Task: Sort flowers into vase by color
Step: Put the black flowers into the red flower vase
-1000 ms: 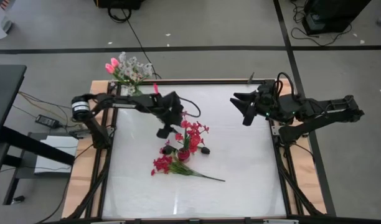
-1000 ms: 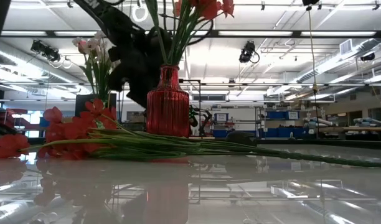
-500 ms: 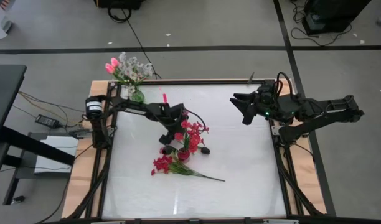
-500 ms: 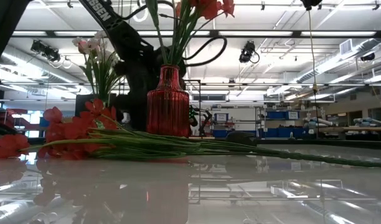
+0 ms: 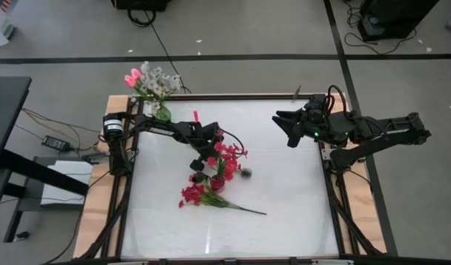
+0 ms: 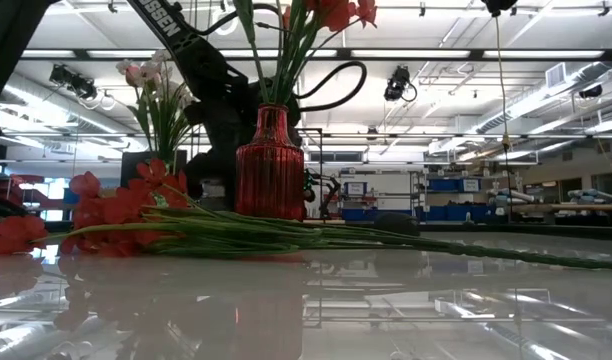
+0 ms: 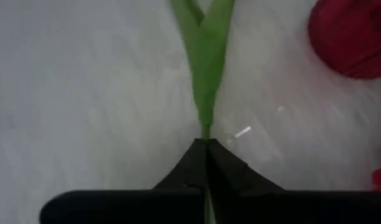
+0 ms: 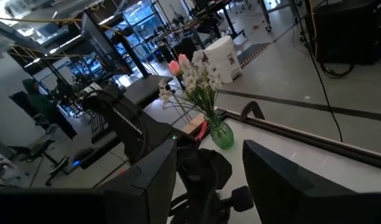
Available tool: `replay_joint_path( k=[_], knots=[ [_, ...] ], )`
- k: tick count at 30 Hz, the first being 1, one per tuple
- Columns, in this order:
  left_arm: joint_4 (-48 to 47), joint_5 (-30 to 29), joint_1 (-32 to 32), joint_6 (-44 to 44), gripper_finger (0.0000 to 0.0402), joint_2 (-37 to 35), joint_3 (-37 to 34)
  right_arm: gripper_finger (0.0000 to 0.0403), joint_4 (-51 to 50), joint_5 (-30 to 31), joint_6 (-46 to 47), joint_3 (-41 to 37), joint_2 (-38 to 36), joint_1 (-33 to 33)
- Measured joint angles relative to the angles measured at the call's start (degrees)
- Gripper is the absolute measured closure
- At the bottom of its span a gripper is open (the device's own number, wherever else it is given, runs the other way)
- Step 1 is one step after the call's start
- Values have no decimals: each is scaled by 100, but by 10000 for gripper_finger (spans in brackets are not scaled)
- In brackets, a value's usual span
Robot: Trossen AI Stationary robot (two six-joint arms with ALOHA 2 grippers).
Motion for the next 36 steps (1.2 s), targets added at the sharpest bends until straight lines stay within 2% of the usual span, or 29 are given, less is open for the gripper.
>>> replay_joint_path(
  k=[7,18,22,27,31,36],
  knots=[
    [43,-435,32,-1318,399,-292,-39,210,0,-143,111,0,0,0],
    [784,-375,676,-3189,401,-1734,-15,210,-80,-251,158,0,120,0],
    [1351,-341,779,-3989,401,-2218,-15,210,-55,-396,262,0,370,0],
    [2462,-589,745,-4833,401,-2553,-15,210,288,-431,794,0,774,-79],
    [3382,-518,657,-5561,401,-2610,-13,210,926,-422,588,0,1061,-231],
    [3902,-230,430,-6409,401,-2611,-12,210,1705,-724,235,0,1338,-478]
  ],
)
